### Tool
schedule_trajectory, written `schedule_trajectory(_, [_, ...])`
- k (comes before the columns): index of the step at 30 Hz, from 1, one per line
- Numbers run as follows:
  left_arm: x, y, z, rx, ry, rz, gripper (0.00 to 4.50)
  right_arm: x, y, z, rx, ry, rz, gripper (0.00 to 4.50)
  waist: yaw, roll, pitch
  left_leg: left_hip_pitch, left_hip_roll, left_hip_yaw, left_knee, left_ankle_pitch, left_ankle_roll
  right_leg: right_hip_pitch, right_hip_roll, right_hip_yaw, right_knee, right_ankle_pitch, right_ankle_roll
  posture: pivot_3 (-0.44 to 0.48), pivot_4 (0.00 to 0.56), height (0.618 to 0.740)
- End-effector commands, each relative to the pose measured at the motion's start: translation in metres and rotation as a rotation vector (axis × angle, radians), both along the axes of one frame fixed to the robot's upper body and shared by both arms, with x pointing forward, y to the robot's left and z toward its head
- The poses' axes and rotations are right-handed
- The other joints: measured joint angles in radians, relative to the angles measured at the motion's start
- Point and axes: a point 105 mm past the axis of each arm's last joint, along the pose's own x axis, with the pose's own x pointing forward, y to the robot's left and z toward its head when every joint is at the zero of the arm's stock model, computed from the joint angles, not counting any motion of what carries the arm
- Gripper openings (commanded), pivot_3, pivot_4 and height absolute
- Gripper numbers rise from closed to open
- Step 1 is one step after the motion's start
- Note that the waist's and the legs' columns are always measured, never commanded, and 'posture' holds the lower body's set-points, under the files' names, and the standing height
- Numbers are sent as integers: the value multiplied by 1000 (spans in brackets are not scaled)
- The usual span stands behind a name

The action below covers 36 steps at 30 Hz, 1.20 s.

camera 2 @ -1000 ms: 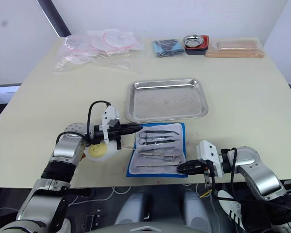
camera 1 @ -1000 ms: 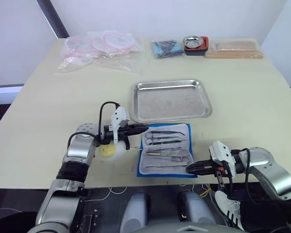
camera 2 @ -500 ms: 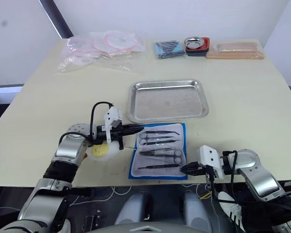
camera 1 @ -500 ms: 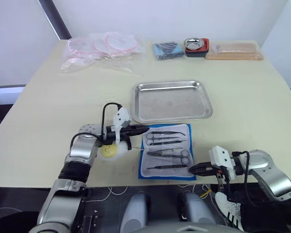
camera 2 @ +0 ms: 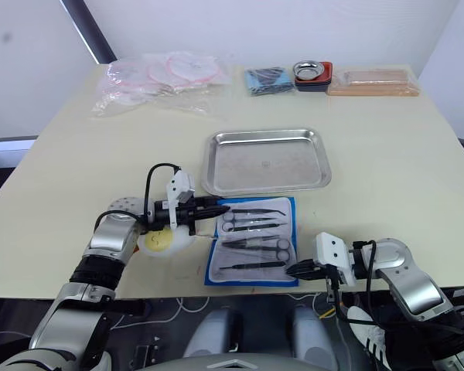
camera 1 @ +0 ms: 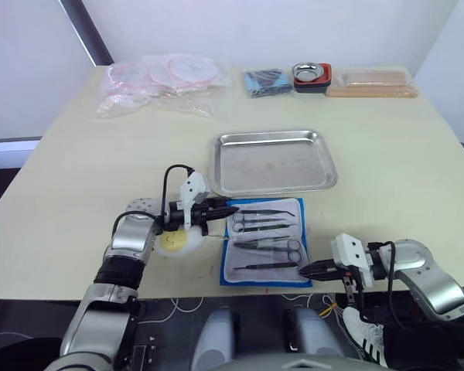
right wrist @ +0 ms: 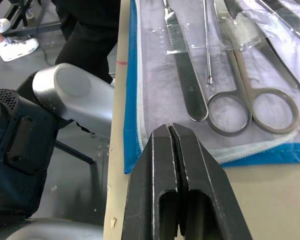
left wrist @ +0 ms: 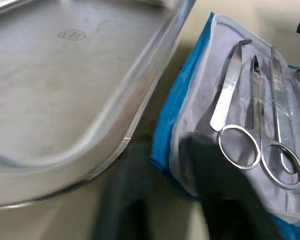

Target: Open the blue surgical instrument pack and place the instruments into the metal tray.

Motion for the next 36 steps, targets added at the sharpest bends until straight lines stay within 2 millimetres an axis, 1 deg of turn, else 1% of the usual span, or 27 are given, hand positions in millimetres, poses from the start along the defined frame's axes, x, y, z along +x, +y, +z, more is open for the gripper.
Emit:
schedule_trajectory(1, [-3,4,-11,2,26,30,1811,-9,0,-13,-40,41,6,0,0,0,0,0,0,0,0,0,0,0,0,0,0,0,0,0,150,740])
schedule_trajectory(4, [-2,7,-11,5,21,44,1811,-10,-1,-14,-43,43,4,0,0,0,-1,0,0,0,0,0,0,0,0,0,0,0,0,0,150,740])
schedule_trajectory(10, [0,14,-7,-20,6,79,1811,-7,1,-9,-14,72,-27,0,-2,0,-1,0,0,0,0,0,0,0,0,0,0,0,0,0,150,740])
schedule_trajectory(12, [-1,16,-6,-31,9,80,1875,-8,2,-7,-10,81,-25,398,-2,0,-1,0,0,0,0,0,0,0,0,0,0,0,0,0,150,740])
schedule_trajectory(14, [-2,18,-6,-25,8,77,1875,-9,3,-7,-10,82,-23,1183,-3,0,-1,0,0,0,0,0,0,0,0,0,0,0,0,0,150,740])
schedule_trajectory(15, [-2,20,-5,-23,6,78,1875,-10,2,-7,-13,88,-21,1328,-3,0,-1,0,0,0,0,0,0,0,0,0,0,0,0,0,150,740])
schedule_trajectory(16, [-2,21,-4,-22,0,77,1875,-14,1,-9,-23,109,-9,1951,-4,0,-1,0,0,0,0,0,0,0,0,0,0,0,0,0,150,740])
schedule_trajectory(17, [-4,22,-1,-29,-3,70,1875,-17,0,-10,-35,117,-1,2290,-5,0,-1,0,0,0,0,0,0,0,0,0,0,0,0,0,150,740])
schedule_trajectory(23, [-11,22,13,-54,-39,21,1875,-18,-5,-12,-57,118,-13,2290,-5,0,-1,1,1,0,0,0,0,0,1,0,0,0,0,0,150,740])
schedule_trajectory(25, [-15,22,21,-53,-60,-25,1875,-18,-6,-11,-48,117,-16,2290,-4,0,-1,0,1,0,0,0,0,0,1,0,0,0,0,0,150,740])
schedule_trajectory(28, [-13,24,35,-92,-86,-29,1875,-16,-8,-9,-28,99,-36,2290,0,0,-1,0,1,0,0,0,0,0,1,0,0,0,0,0,150,740])
schedule_trajectory(30, [-16,24,43,-108,-92,-59,1875,-15,-10,-8,-10,78,-31,2290,0,0,-1,0,1,0,0,0,0,0,0,0,-1,0,0,0,150,740])
schedule_trajectory(32, [-18,24,46,-98,-102,-91,1875,-13,-9,-5,17,57,-37,2290,1,-1,-1,0,1,0,0,0,0,0,0,0,-1,0,0,0,150,740])
schedule_trajectory(36, [-16,28,61,-71,-154,-139,1875,-11,-15,3,28,41,-52,2290,4,-2,0,-1,1,0,0,0,0,0,0,-1,-1,0,0,0,150,740])
